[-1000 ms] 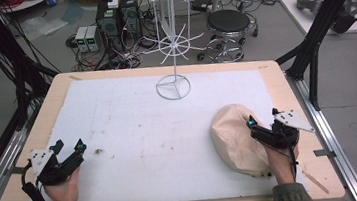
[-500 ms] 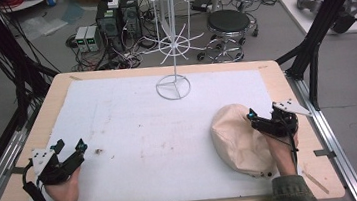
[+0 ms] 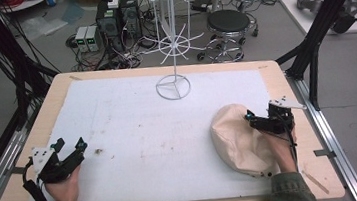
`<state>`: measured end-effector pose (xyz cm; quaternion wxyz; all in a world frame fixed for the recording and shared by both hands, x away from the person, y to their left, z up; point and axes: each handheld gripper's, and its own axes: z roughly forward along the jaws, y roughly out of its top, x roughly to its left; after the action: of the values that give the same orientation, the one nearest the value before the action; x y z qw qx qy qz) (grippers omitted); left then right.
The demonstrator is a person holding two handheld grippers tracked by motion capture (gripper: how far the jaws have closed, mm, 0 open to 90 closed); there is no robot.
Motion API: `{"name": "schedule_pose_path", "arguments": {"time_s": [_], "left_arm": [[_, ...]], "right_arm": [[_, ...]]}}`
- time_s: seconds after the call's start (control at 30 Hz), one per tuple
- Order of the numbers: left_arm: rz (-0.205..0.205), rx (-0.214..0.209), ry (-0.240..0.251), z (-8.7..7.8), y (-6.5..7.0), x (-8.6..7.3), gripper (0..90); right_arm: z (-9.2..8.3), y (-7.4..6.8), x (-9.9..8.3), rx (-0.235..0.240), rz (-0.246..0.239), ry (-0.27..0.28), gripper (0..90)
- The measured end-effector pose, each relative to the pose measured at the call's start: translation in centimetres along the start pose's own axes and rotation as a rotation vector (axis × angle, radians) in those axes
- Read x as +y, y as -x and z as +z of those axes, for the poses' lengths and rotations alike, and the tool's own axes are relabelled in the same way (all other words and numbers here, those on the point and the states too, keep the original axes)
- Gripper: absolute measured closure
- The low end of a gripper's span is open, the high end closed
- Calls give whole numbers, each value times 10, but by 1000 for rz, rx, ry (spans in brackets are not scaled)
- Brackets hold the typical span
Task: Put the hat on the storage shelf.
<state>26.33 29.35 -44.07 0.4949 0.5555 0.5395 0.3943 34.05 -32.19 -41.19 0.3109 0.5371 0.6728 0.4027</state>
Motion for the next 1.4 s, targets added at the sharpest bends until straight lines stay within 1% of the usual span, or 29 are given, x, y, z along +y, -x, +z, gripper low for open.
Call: {"name": "schedule_pose_path", "arguments": {"time_s": [0.1, 0.13, 0.23, 0.33, 0.53, 0.63, 0.73, 0.93, 0.97, 1.0, 1.03, 1.13, 1.17, 1.23, 1.27, 1.3, 1.37, 1.4], "left_arm": [[3, -4, 0, 1, 0, 0, 303], [4, -3, -1, 1, 0, 0, 303], [4, -4, -3, 1, 0, 0, 303], [2, -5, -2, 1, 1, 0, 303], [3, -5, -1, 2, 1, 0, 303], [6, -2, 0, 1, 1, 0, 303], [5, -2, 1, 1, 1, 0, 303], [8, -6, -2, 1, 1, 0, 303], [6, -6, -1, 1, 1, 0, 303], [3, -5, 0, 1, 1, 0, 303], [3, -5, 2, 1, 1, 0, 303], [4, -3, 0, 0, 1, 0, 303], [4, -3, 0, 0, 1, 0, 304], [2, -3, 2, 0, 0, 0, 304], [1, -3, 2, 1, 0, 0, 303], [1, -4, 1, 1, 0, 0, 303], [4, -5, 0, 1, 0, 0, 303], [4, -5, 0, 1, 0, 0, 303]], "right_arm": [[4, -1, -1, 15, -14, -27, 125], [5, -1, -2, 13, -11, -36, 124], [10, -1, -3, 22, -25, -63, 125], [14, -3, -5, 8, -50, -110, 129], [25, -5, -9, -7, -63, -218, 133], [30, -5, -11, -4, -69, -236, 133], [32, -6, -11, -11, -69, -247, 134], [38, -8, -13, -6, -90, -268, 159], [38, -9, -14, -3, -101, -271, 177], [38, -9, -14, -2, -99, -273, 189], [38, -9, -14, 4, -101, -279, 220], [37, -9, -15, 25, -81, -301, 308], [37, -9, -15, 21, -83, -300, 331], [34, -12, -15, -1, -88, -297, 391], [33, -13, -15, -14, -98, -294, 454], [31, -14, -15, -41, -101, -288, 539], [28, -13, -14, -60, -85, -275, 644], [27, -13, -15, -64, -79, -270, 669]]}}
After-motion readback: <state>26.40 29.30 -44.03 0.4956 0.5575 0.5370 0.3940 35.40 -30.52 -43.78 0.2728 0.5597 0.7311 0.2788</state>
